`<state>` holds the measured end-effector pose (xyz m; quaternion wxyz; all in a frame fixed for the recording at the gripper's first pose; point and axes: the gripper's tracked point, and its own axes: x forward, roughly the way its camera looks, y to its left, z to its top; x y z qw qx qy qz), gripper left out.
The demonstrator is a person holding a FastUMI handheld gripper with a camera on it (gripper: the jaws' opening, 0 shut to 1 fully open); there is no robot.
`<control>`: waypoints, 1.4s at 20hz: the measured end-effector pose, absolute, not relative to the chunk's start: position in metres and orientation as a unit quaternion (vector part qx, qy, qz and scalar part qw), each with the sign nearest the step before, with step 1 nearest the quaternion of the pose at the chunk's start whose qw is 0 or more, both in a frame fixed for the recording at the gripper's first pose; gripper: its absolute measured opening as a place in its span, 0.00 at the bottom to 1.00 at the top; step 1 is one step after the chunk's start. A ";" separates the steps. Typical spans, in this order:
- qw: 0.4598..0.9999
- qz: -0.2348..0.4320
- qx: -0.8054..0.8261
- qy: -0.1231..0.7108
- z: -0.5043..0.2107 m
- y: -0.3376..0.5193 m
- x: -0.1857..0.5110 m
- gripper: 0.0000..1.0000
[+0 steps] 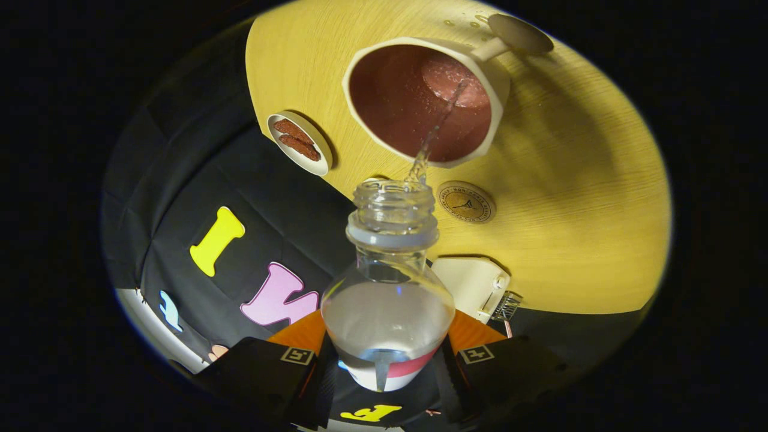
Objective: Take the bottle from table, then pour the juice into the cup, finally place the bottle on the coaster
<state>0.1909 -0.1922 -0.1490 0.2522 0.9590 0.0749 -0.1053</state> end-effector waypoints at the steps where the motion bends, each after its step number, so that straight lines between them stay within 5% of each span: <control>1: 0.249 -0.105 0.960 0.072 -0.147 -0.194 0.191 0.72; 28: 0.201 -0.109 0.973 0.022 -0.134 -0.224 0.187 0.72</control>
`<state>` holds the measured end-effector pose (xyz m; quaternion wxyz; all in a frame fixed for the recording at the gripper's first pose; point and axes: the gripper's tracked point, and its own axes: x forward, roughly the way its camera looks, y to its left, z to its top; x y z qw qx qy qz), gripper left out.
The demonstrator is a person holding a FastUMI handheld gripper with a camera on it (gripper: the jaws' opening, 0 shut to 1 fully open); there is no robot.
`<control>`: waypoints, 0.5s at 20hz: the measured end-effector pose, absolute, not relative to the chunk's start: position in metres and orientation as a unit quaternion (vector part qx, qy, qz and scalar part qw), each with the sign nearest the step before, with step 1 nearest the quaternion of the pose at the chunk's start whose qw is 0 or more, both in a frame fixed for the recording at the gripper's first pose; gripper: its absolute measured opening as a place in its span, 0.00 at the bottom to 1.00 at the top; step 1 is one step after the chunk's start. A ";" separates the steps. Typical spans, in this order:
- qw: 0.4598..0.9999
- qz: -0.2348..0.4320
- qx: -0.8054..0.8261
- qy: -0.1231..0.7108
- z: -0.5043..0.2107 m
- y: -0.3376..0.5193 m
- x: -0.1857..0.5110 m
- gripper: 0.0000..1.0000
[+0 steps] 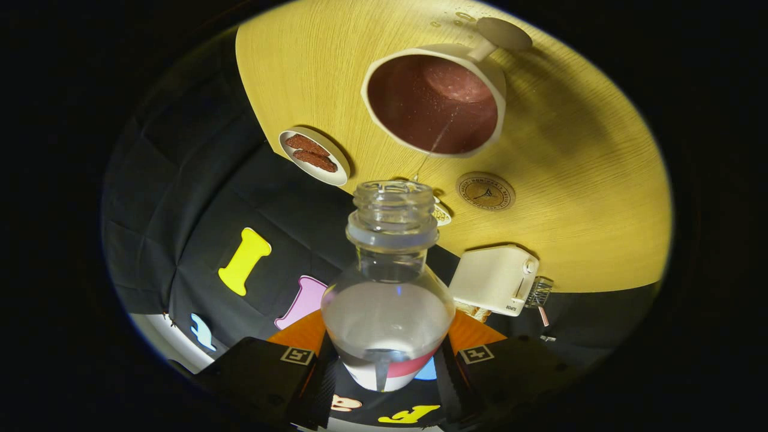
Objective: Take the bottle from table, then pour the juice into the cup, finally place the bottle on the coaster
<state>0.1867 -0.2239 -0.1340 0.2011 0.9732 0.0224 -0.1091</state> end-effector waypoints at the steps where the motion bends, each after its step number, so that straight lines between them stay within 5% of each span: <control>1: 0.201 -0.109 0.973 0.023 -0.134 -0.224 0.186 0.72; 10: 0.199 -0.111 0.973 0.023 -0.134 -0.223 0.187 0.72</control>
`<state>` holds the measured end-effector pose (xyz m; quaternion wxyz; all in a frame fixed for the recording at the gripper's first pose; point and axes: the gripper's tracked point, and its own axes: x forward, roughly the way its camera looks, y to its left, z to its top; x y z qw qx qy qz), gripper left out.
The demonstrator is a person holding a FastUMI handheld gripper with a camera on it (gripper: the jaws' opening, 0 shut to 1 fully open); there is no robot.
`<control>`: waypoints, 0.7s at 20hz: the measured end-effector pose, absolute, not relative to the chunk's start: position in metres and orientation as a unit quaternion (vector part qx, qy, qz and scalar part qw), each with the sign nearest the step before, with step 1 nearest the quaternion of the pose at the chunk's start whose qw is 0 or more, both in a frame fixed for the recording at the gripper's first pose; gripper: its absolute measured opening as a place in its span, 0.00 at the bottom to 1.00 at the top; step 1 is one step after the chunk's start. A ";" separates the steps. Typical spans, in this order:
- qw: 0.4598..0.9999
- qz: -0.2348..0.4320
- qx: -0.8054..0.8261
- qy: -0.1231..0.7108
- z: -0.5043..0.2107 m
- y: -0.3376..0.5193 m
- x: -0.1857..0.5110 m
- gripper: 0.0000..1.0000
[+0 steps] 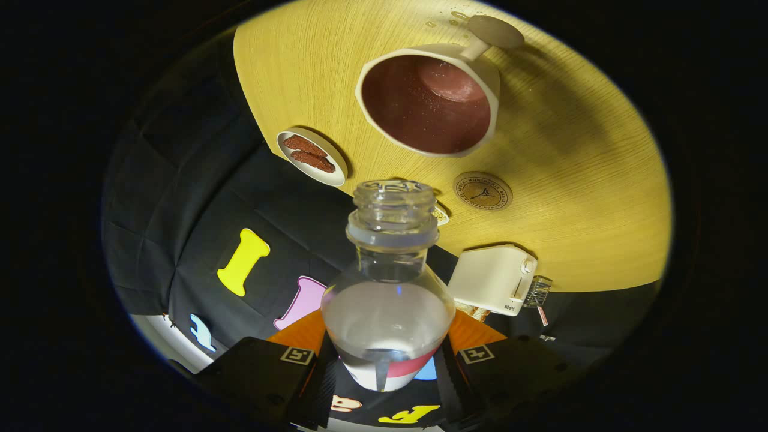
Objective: Take the bottle from table, then pour the juice into the cup, finally place the bottle on the coaster
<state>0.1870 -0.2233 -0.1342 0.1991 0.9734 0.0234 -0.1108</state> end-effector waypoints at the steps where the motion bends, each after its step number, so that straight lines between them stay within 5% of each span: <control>1: 0.198 -0.111 0.974 0.023 -0.135 -0.223 0.187 0.72; 9: 0.198 -0.108 0.974 0.018 -0.138 -0.220 0.185 0.72; 14: 0.271 -0.109 0.956 0.006 -0.138 -0.219 0.177 0.72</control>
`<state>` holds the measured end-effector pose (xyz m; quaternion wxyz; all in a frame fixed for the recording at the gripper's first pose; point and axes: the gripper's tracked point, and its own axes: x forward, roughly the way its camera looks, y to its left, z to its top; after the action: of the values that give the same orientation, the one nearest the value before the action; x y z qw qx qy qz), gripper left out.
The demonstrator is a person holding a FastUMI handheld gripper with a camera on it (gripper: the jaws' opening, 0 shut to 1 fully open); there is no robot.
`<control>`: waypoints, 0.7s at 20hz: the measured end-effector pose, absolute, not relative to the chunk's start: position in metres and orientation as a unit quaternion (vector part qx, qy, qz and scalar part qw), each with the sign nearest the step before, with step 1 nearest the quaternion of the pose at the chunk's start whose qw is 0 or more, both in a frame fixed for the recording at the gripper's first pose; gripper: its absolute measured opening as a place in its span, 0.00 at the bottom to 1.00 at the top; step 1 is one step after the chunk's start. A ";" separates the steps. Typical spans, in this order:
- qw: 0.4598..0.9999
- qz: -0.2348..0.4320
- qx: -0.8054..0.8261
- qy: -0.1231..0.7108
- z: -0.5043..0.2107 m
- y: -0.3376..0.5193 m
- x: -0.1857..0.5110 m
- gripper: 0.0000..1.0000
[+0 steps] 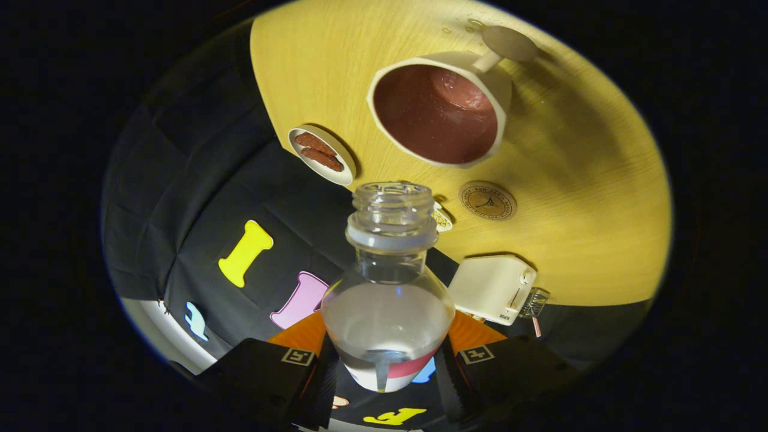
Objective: Take the bottle from table, then pour the juice into the cup, finally place the bottle on the coaster
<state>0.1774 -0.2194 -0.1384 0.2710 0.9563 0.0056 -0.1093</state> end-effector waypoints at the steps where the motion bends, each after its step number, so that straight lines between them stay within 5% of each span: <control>1: 0.292 -0.107 0.950 0.002 -0.137 -0.219 0.176 0.72; 14: 0.750 -0.043 0.658 0.059 -0.130 -0.195 0.118 0.72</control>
<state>0.1175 -0.1949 -0.1299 0.7498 0.6576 0.0587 -0.0426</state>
